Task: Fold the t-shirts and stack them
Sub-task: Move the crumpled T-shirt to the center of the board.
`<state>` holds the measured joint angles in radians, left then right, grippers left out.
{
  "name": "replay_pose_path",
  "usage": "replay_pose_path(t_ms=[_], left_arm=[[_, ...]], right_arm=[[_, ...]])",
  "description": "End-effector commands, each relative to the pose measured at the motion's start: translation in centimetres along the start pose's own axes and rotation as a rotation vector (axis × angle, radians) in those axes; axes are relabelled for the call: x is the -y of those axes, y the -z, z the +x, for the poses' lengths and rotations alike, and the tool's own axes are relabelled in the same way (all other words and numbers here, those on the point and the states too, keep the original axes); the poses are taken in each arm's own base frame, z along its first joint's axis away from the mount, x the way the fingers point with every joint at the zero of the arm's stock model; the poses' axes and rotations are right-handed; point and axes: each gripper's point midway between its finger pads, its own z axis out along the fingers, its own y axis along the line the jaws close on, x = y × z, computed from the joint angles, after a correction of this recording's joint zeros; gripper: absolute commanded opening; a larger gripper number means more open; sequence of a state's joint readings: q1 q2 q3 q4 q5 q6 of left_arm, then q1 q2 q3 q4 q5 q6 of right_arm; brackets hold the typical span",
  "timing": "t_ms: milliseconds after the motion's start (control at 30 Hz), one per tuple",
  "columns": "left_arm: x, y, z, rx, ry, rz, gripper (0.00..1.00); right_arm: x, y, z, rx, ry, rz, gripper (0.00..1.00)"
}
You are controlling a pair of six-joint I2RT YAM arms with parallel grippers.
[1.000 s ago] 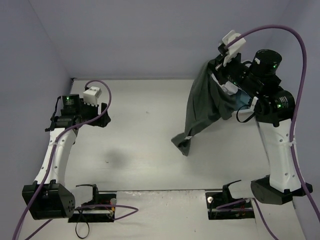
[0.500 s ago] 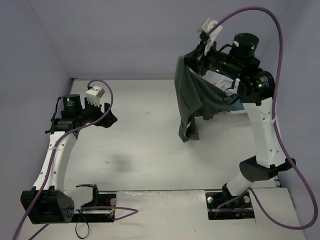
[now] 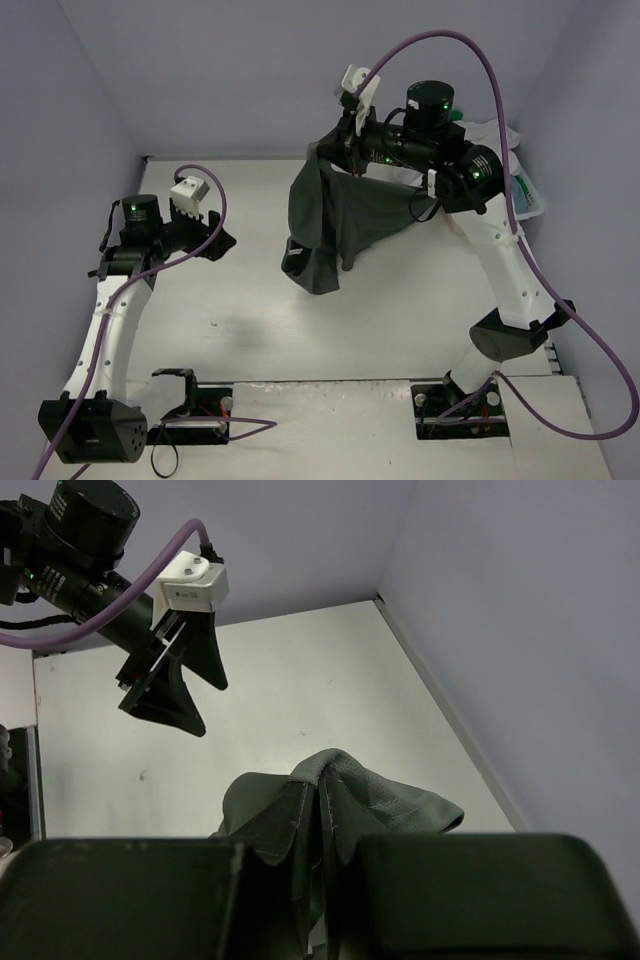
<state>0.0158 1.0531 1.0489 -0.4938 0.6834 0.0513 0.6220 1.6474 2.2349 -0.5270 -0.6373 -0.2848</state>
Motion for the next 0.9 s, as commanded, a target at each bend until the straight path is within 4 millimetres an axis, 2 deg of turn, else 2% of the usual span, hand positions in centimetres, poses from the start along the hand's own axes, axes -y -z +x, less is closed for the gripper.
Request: replay_pose_path(t_ms=[0,133,167,233,367,400,433,467,500,533,633,767,867], left_arm=[[0.4,0.2,-1.9,0.072,-0.060,0.013,0.68],[0.4,0.0,-1.4,0.065,-0.063,0.020,0.68],[0.3,-0.1,-1.3,0.064,-0.061,0.020,0.68],[0.2,-0.3,-1.3,0.065,-0.060,0.018,0.68],[-0.1,0.0,-1.4,0.059,-0.074,-0.003,0.68],[-0.1,0.1,-1.2,0.056,-0.075,-0.010,0.68],[-0.1,0.2,-0.9,0.054,-0.079,-0.012,0.68],[0.0,0.5,-0.8,0.062,-0.090,-0.021,0.67],[-0.1,0.6,-0.6,0.063,-0.095,-0.029,0.66],[-0.1,0.7,0.0,0.064,-0.097,-0.034,0.64],[-0.2,0.7,1.1,0.061,-0.109,-0.045,0.57],[-0.3,0.7,1.3,0.056,-0.108,-0.053,0.51],[-0.3,0.7,0.9,0.056,-0.095,-0.051,0.51]], right_arm=[[0.1,1.1,-4.7,0.133,0.078,0.036,0.00],[-0.1,0.3,-4.2,0.115,0.106,0.050,0.00],[-1.1,-0.2,-4.4,0.118,0.121,0.028,0.00],[-1.3,-1.8,-3.4,0.092,0.116,0.019,0.00],[-5.3,-5.7,-1.5,0.024,0.230,-0.010,0.00],[-7.4,-6.5,-1.6,0.016,0.258,-0.016,0.00],[-8.0,-6.7,-2.0,0.025,0.268,-0.027,0.00],[-8.1,-6.5,-2.8,0.045,0.260,-0.031,0.00],[-7.6,-5.8,-4.1,0.077,0.256,-0.014,0.00],[-7.0,-5.4,-4.6,0.084,0.263,0.014,0.00],[-5.2,-2.8,-7.2,0.139,0.312,0.106,0.00],[-3.9,1.4,-11.2,0.235,0.358,0.182,0.00],[-3.0,2.9,-11.8,0.239,0.377,0.230,0.00]])
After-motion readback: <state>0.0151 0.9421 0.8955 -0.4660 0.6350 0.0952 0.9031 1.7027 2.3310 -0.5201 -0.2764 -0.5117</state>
